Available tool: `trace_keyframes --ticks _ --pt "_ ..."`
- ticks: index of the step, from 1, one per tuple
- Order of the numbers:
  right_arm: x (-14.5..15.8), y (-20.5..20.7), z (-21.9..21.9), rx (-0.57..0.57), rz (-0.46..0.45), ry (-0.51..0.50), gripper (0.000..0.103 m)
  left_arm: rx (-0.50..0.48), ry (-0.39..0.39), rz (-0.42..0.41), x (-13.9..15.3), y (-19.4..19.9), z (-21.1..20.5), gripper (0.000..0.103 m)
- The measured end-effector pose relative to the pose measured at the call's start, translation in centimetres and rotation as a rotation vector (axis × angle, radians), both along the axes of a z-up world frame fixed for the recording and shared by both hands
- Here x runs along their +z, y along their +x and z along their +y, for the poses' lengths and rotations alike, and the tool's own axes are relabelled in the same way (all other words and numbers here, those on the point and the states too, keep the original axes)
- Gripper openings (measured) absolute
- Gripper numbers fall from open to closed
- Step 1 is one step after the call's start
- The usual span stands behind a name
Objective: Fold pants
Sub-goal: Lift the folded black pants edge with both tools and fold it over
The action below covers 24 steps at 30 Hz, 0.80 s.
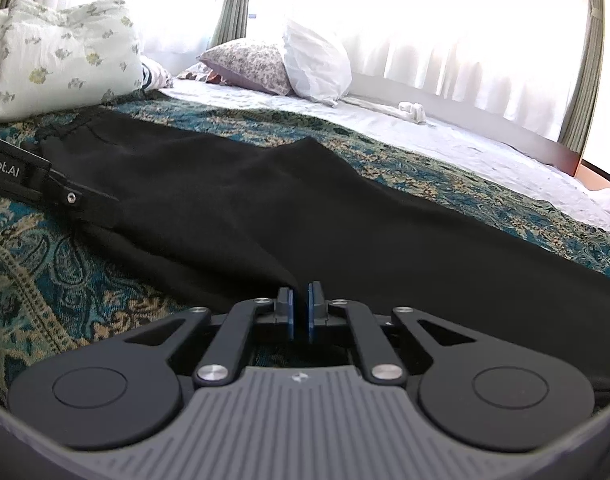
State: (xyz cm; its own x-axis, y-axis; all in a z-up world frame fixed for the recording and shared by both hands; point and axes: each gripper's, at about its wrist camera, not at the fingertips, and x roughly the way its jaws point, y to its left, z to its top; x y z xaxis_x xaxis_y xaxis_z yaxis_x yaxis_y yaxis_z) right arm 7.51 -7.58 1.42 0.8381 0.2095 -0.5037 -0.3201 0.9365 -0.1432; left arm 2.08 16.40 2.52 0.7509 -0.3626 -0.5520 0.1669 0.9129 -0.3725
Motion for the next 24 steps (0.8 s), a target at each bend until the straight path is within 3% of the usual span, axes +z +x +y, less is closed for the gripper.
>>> trace_keyframes --ticks 2,10,12,17,19,20,21,22,24 --pt "0.3 -0.1 -0.1 -0.006 -0.019 0.009 0.009 0.002 -0.040 0.019 -0.1 0.2 0.1 0.040" --pt "1.4 0.4 -0.6 -0.030 -0.053 0.042 0.009 0.080 -0.146 0.064 -0.4 1.8 -0.2 0.092" --pt "1.5 0.5 -0.6 -0.028 -0.054 0.041 0.009 0.148 -0.189 0.052 -0.7 2.2 0.2 0.096" --pt "1.1 0.6 -0.5 -0.017 -0.044 0.022 0.009 0.395 -0.257 0.014 -1.4 3.1 2.5 0.095" --pt "0.8 0.6 -0.5 -0.011 -0.034 0.010 0.009 0.481 -0.290 -0.001 -1.7 3.3 3.5 0.077" --pt "0.6 0.5 -0.4 -0.005 -0.026 0.001 0.009 0.517 -0.282 -0.001 -1.8 3.5 3.8 0.070" --pt "0.4 0.6 -0.3 0.003 -0.013 -0.014 0.010 0.551 -0.257 0.001 -1.9 3.8 4.0 0.053" --pt "0.2 0.7 -0.1 0.008 -0.003 -0.031 0.011 0.579 -0.224 0.003 -1.9 4.0 4.1 0.044" --pt "-0.1 0.7 0.5 0.011 0.002 -0.073 0.021 0.612 -0.166 0.006 -2.0 4.5 4.4 0.043"
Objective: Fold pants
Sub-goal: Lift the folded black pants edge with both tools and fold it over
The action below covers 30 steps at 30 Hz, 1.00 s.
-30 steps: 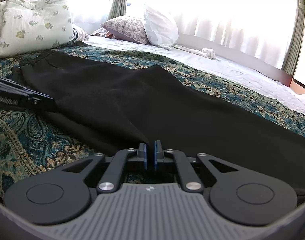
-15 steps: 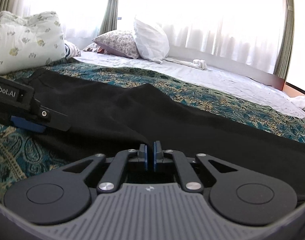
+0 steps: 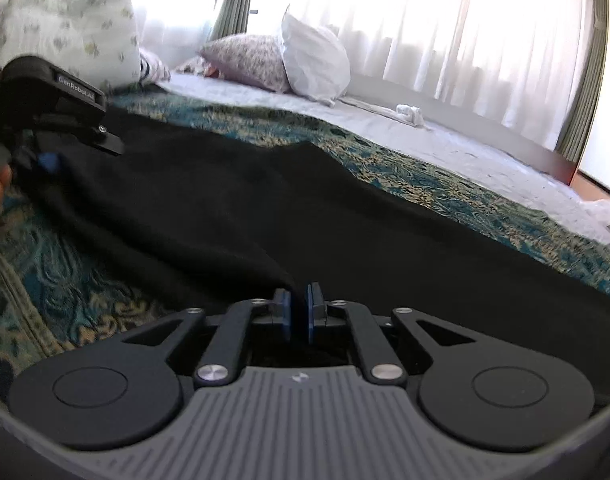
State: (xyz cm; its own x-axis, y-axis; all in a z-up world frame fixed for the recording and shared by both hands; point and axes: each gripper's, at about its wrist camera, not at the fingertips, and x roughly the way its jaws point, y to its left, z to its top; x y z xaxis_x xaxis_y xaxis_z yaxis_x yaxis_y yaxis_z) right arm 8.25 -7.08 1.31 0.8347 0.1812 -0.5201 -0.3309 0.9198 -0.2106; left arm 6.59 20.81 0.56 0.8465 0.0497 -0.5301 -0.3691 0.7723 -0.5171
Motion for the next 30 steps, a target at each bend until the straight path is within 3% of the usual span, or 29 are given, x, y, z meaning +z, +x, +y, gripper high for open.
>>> trace_keyframes --ticks 1,2,8,9,10,12,13,14,18,23,27,30 --pt "-0.1 0.0 0.5 0.012 -0.005 -0.028 0.035 0.006 0.013 0.001 -0.1 0.2 0.2 0.045" --pt "-0.1 -0.1 1.0 0.021 -0.015 -0.053 0.040 0.011 0.019 -0.001 -0.2 0.3 0.4 0.045" --pt "-0.8 0.4 4.8 0.096 -0.069 -0.216 0.044 0.080 0.034 -0.018 -0.3 1.3 2.1 0.043" --pt "-0.9 0.6 5.3 0.106 -0.071 -0.234 0.044 0.095 0.036 -0.016 -0.3 1.3 2.5 0.031" --pt "-0.9 0.9 5.7 0.116 -0.072 -0.250 0.044 0.109 0.045 -0.008 -0.3 1.4 2.8 0.004" --pt "-0.9 1.2 6.1 0.132 -0.065 -0.253 0.040 0.119 0.080 0.006 0.0 1.4 3.4 0.003" --pt "-0.7 1.2 6.1 0.148 -0.051 -0.238 0.013 0.123 0.088 -0.005 0.2 0.9 3.4 0.003" --pt "-0.5 1.0 6.0 0.153 -0.046 -0.220 0.010 0.122 0.107 -0.016 0.4 0.6 3.4 0.003" --pt "-0.3 -0.8 5.4 0.179 -0.049 -0.196 0.007 0.097 0.228 -0.048 1.5 -1.3 2.2 0.003" --pt "-1.5 -2.8 5.9 0.217 -0.099 -0.271 0.007 0.086 0.266 0.005 0.5 -2.1 1.9 0.005" --pt "-2.0 -3.3 6.2 0.228 -0.138 -0.347 0.009 0.116 0.240 0.003 0.1 -2.2 3.0 0.017" --pt "-2.1 -3.2 5.2 0.210 -0.136 -0.356 0.009 0.204 0.208 -0.004 0.4 -2.0 5.0 0.016"
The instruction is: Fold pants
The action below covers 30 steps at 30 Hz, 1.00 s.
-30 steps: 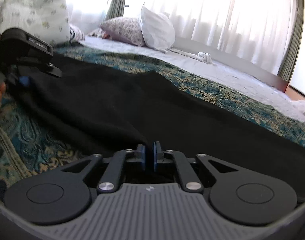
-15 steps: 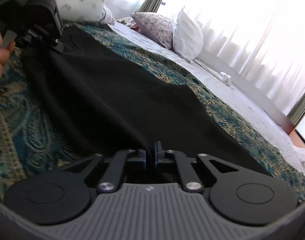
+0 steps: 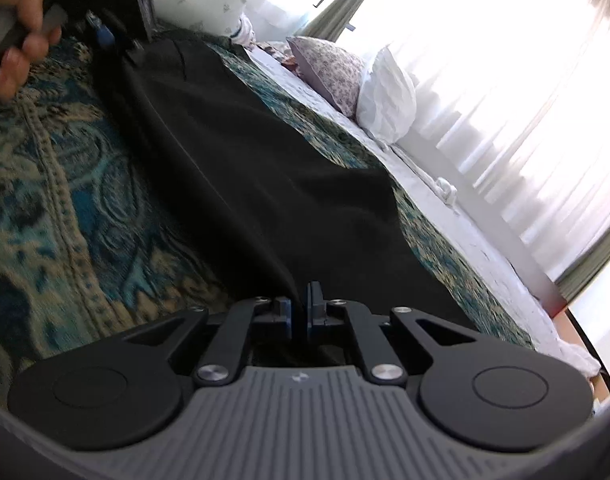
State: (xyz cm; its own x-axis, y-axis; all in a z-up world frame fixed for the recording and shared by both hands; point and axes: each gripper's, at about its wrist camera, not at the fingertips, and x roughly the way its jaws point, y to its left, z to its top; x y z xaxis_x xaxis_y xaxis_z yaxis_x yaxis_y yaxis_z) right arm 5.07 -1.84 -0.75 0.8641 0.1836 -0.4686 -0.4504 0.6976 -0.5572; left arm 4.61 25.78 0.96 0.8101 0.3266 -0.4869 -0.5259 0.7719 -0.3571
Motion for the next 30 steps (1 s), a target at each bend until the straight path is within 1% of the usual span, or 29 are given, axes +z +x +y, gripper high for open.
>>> trace_keyframes --ticks 2,4,5,6,7,8,9,10,11,12,14,17,22,25,26,30 --pt "0.1 0.1 -0.6 -0.005 0.015 0.019 0.009 0.047 -0.023 -0.022 0.3 0.4 1.4 0.016" --pt "0.2 0.2 -0.5 -0.005 0.017 0.022 0.009 0.075 -0.019 -0.023 0.5 1.0 2.3 0.015" --pt "0.2 0.1 -0.5 -0.002 0.014 0.014 0.009 0.093 0.004 -0.011 0.6 1.3 2.4 0.014" --pt "0.1 0.0 -0.4 0.001 0.010 0.009 0.009 0.112 0.053 0.023 0.7 1.7 2.4 0.007" --pt "0.2 0.0 -0.6 0.006 0.010 0.008 0.011 0.118 0.093 0.065 0.7 2.1 2.1 0.007" --pt "0.2 -0.1 -0.8 0.008 0.012 0.010 0.016 0.114 0.113 0.098 0.5 2.4 2.0 0.007" --pt "0.2 -0.3 -1.3 0.004 0.013 0.009 0.019 0.112 0.128 0.120 0.3 2.6 1.8 0.006" --pt "0.2 -0.4 -1.9 -0.007 0.016 0.005 0.020 0.113 0.138 0.130 0.2 2.7 1.7 0.006" --pt "0.0 -0.4 -2.7 -0.017 0.017 0.004 0.027 0.115 0.137 0.130 0.2 2.7 1.7 0.006" --pt "0.1 -0.4 -3.6 -0.027 0.013 0.005 0.027 0.117 0.131 0.132 0.2 2.6 1.8 0.006" --pt "-0.1 -0.2 -5.7 -0.072 0.004 -0.025 0.028 0.124 0.130 0.140 0.2 2.7 1.9 0.006" --pt "-0.5 0.3 -9.6 -0.166 -0.014 -0.071 0.028 0.124 0.147 0.148 0.1 2.7 1.7 0.007" --pt "-0.5 1.2 -17.6 -0.358 -0.003 -0.093 0.030 0.122 0.145 0.156 0.1 2.6 2.0 0.008" --pt "-0.3 2.1 -22.9 -0.503 0.012 -0.071 0.030 0.120 0.150 0.162 0.1 2.7 2.0 0.008" --pt "-0.2 2.4 -25.0 -0.560 0.016 -0.050 0.031 0.120 0.147 0.161 0.0 2.7 2.0 0.008" --pt "0.2 2.7 -32.1 -0.744 0.015 0.028 0.033 0.120 0.111 0.146 -0.1 2.4 2.5 0.008"
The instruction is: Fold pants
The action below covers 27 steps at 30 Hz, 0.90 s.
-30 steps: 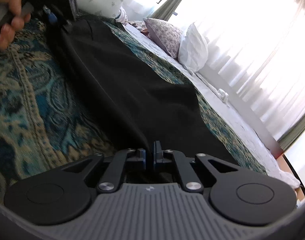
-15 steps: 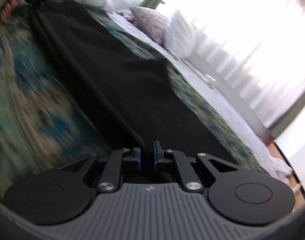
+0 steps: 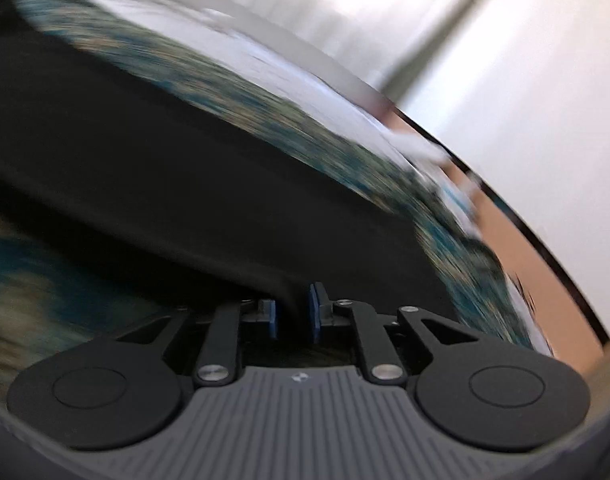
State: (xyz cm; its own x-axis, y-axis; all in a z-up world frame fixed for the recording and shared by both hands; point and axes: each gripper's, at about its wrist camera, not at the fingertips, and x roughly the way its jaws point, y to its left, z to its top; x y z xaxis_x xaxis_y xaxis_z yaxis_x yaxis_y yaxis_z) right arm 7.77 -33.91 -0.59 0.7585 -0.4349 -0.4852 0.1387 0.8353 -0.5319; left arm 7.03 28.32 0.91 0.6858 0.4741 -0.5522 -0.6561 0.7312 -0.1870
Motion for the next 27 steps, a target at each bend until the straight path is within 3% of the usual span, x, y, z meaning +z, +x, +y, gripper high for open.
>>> trace_keyframes --ticks 4,8,12,14,17,19,20,24,27 --pt "0.2 0.0 -5.6 -0.147 -0.025 0.030 0.034 0.006 0.021 0.016 0.0 0.2 -0.3 0.008" --pt "0.7 -0.1 -9.8 -0.273 -0.078 0.079 0.046 0.019 0.055 0.038 0.0 0.6 -0.8 0.008" --pt "1.0 -1.6 -14.0 -0.382 -0.122 0.135 0.049 0.023 0.084 0.060 0.1 1.0 -1.3 0.009" --pt "1.4 -2.2 -15.4 -0.408 -0.154 0.175 0.068 0.018 0.096 0.064 0.2 1.1 -1.5 0.010" --pt "1.3 -2.5 -16.0 -0.438 -0.185 0.162 0.076 0.012 0.098 0.055 0.6 0.8 -1.8 0.026" --pt "1.5 -2.6 -16.5 -0.465 -0.199 0.143 0.076 0.001 0.114 0.046 1.1 0.4 -2.5 0.053" --pt "1.7 -2.4 -17.1 -0.488 -0.200 0.128 0.076 0.010 0.136 0.046 1.5 0.1 -3.0 0.058" --pt "2.4 -2.4 -19.3 -0.605 -0.200 0.096 0.077 -0.033 0.204 0.013 3.1 -1.0 -4.9 0.062" --pt "3.6 -3.5 -19.2 -0.633 -0.254 0.142 0.077 -0.107 0.233 -0.050 4.9 -1.7 -7.1 0.064"
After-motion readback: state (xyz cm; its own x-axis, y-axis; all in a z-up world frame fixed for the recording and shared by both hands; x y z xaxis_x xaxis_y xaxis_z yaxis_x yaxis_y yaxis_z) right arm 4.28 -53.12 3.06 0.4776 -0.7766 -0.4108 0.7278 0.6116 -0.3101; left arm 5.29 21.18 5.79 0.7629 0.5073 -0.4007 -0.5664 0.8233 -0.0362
